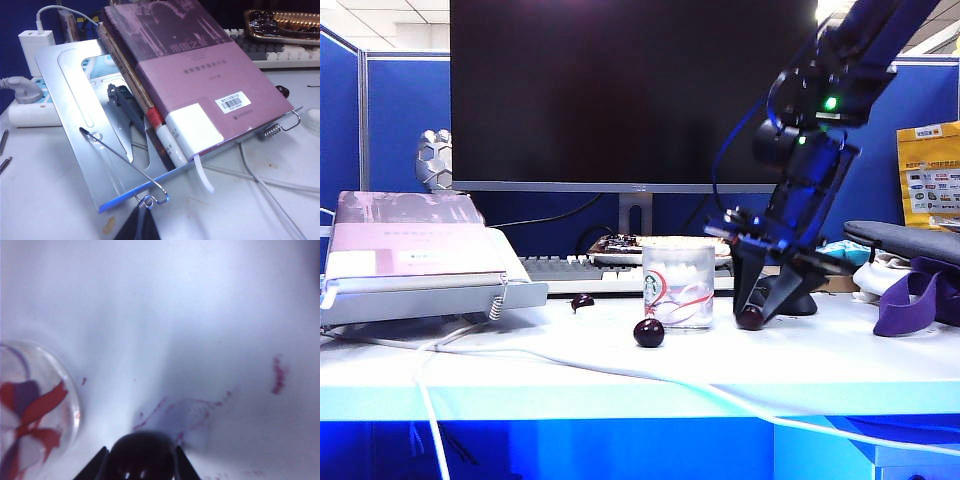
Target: Pick up the cherry on the right side of the glass and put it inside the glass.
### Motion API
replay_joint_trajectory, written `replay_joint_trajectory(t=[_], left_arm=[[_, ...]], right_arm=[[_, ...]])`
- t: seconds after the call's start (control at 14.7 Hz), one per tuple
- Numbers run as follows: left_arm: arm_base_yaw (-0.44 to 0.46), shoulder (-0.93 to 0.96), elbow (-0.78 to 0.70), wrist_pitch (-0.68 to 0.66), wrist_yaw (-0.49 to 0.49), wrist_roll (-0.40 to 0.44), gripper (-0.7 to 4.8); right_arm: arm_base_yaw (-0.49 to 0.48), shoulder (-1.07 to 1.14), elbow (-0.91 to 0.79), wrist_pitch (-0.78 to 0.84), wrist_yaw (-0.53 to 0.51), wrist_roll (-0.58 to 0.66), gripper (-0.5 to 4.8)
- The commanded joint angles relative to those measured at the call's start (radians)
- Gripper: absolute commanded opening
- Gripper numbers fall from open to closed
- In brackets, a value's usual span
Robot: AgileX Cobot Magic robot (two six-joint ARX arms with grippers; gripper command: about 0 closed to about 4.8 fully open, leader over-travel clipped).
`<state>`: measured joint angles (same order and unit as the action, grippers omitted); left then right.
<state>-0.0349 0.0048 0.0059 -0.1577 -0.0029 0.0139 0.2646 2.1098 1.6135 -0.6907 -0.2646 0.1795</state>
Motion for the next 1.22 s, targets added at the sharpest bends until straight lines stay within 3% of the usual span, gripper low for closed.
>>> replay_joint_trajectory(t=[0.07,0.54,0.82,1.22], left_arm=[[0.001,-0.003,0.000,-0.012,0.004,0.004,-0.05],[0.001,-0.003,0.000,-0.012,0.004,0.004,-0.05],[0.001,-0.003,0.000,-0.012,0.004,0.004,-0.05],[0.001,-0.003,0.000,-0.012,0.004,0.004,-0.05]], right_arm=[[-0.001,-0.049,0.003,0.028,0.028,0.003,1.75],[-0.001,-0.200,0.004,0.073,0.008,0.003,1.75],[0.004,-0.219,0.003,0.143,-0.259,0.031,1.76],[0.078,-0.173,0.003,0.143,-0.251,0.030,1.76]])
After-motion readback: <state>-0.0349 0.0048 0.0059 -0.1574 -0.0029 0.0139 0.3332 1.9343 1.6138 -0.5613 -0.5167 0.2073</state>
